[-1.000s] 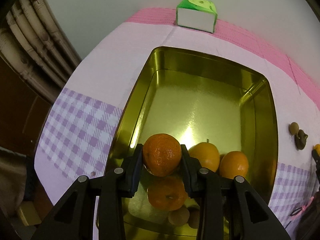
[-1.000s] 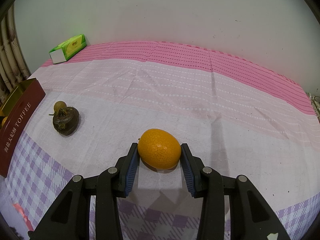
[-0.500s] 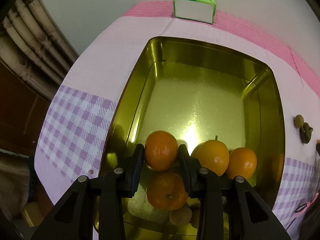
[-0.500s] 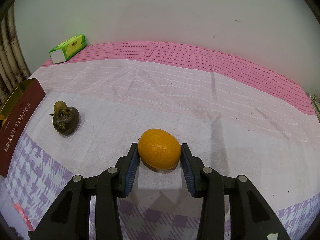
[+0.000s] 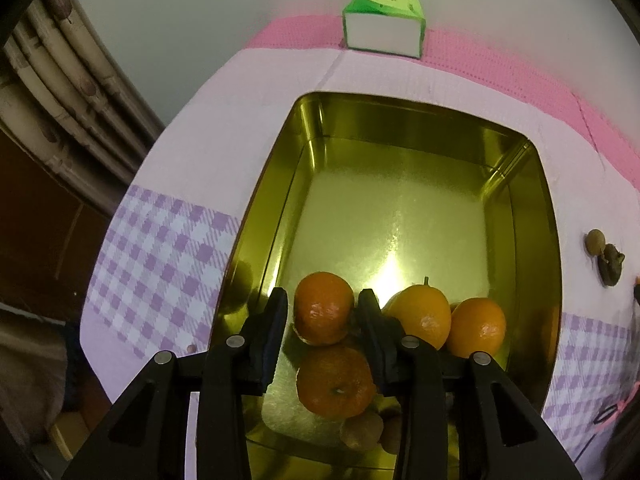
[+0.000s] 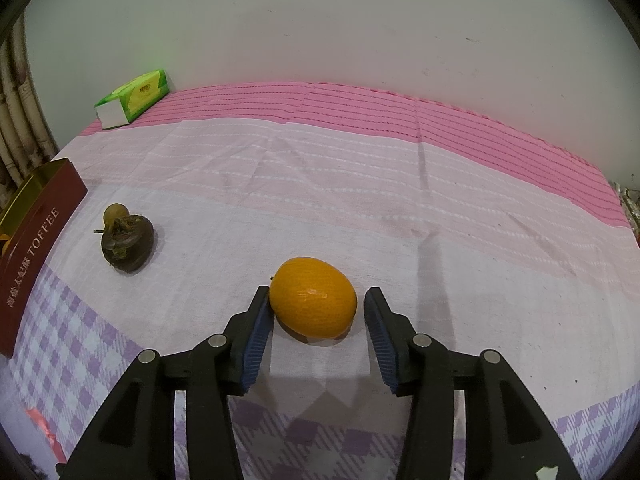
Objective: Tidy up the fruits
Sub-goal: 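Lift the left gripper away from the tin, then lower the yellow orange into the tin and open the right gripper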
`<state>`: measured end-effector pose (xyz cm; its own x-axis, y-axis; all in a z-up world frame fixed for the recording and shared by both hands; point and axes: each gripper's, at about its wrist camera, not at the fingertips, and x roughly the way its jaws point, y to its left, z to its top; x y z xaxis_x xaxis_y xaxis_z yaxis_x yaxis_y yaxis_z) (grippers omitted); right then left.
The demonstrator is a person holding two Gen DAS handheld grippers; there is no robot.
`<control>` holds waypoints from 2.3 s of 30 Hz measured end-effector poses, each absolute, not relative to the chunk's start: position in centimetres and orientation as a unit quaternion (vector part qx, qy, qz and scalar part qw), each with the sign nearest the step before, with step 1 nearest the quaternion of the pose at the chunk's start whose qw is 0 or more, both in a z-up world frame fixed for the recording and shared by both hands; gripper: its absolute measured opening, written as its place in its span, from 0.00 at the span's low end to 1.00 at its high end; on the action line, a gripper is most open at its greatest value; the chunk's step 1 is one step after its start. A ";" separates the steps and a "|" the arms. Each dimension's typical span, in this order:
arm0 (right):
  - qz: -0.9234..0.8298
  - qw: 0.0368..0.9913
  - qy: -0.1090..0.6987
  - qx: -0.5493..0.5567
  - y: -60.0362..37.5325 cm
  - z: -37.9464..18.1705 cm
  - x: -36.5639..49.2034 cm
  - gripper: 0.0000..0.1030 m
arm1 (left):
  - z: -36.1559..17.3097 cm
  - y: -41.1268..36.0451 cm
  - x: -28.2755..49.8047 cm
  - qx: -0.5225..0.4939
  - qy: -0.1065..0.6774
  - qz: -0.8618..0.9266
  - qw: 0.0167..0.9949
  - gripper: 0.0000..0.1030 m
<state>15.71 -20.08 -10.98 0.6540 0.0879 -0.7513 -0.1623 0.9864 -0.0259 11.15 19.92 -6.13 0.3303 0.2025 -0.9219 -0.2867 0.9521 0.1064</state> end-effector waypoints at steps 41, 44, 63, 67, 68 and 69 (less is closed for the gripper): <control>0.096 0.914 0.391 -0.047 -17.0 -7.8 14.2 0.36 | -0.6 23.0 3.2 -0.047 0.484 0.203 0.850 0.76; 0.131 0.915 0.379 -0.050 -14.4 -6.1 13.4 0.36 | -0.6 23.5 3.1 -0.053 0.480 0.213 0.849 0.78; 0.327 0.861 0.374 -0.103 4.0 -4.3 9.0 0.36 | -0.9 24.4 3.2 -0.069 0.477 0.229 0.846 0.88; 0.340 0.853 0.376 -0.120 5.7 -4.9 8.5 0.36 | -0.9 24.5 3.1 -0.071 0.477 0.229 0.846 0.88; 0.342 0.852 0.378 -0.123 6.0 -5.1 8.5 0.36 | -0.8 24.5 3.1 -0.072 0.477 0.229 0.846 0.88; 0.344 0.850 0.380 -0.126 6.3 -5.4 8.4 0.36 | -0.8 24.6 3.0 -0.074 0.477 0.229 0.845 0.88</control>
